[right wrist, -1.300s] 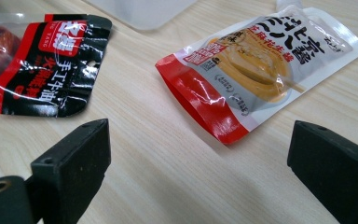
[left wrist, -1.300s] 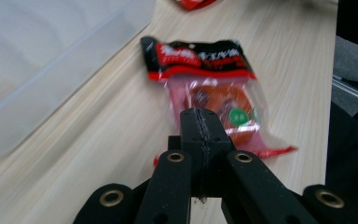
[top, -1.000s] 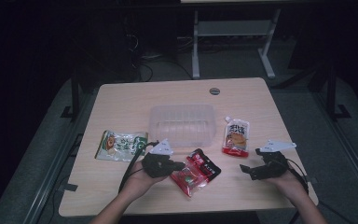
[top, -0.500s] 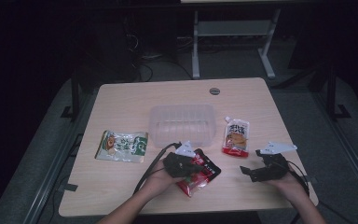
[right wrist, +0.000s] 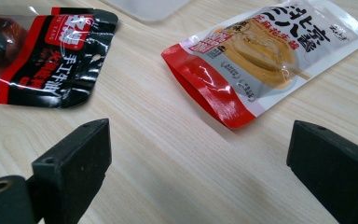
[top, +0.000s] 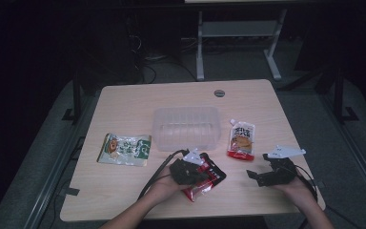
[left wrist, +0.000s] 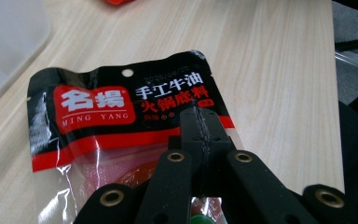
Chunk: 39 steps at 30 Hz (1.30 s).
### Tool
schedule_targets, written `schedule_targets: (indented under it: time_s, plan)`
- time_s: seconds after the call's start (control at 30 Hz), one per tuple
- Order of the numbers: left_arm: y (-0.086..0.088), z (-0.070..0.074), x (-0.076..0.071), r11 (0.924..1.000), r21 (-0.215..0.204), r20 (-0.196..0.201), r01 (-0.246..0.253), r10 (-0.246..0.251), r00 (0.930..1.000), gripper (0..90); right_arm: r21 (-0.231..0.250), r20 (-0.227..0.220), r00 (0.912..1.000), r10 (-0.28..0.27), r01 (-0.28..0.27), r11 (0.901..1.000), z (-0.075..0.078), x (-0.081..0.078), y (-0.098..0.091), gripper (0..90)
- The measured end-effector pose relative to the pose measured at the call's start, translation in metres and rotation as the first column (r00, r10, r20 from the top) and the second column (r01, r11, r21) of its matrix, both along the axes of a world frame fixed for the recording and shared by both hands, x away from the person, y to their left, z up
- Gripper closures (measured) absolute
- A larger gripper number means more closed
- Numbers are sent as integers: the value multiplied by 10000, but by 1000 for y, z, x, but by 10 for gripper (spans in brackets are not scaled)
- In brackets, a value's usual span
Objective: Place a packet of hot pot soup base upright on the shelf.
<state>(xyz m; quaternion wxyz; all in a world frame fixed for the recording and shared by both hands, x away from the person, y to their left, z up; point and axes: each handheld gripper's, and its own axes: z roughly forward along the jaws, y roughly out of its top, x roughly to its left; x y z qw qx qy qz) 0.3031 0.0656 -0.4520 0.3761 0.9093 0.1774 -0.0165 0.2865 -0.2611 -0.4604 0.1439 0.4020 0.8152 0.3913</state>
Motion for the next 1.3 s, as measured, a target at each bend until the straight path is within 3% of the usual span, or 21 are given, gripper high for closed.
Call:
schedule_targets:
  time_s: [0.63,1.0,1.3]
  plan:
    - [45,6,-17,9989,461,-148,-97,104,9998,898,-94,-7,10000,-36,36,9999,-1,-1,0,62]
    - [57,14,-17,9997,-17,-138,-237,237,9996,898,-114,9,10000,-15,16,9999,0,-1,2,62]
    - [94,26,-11,9948,-145,316,-1011,1016,9943,898,-86,-189,9998,-87,85,9999,0,3,2,62]
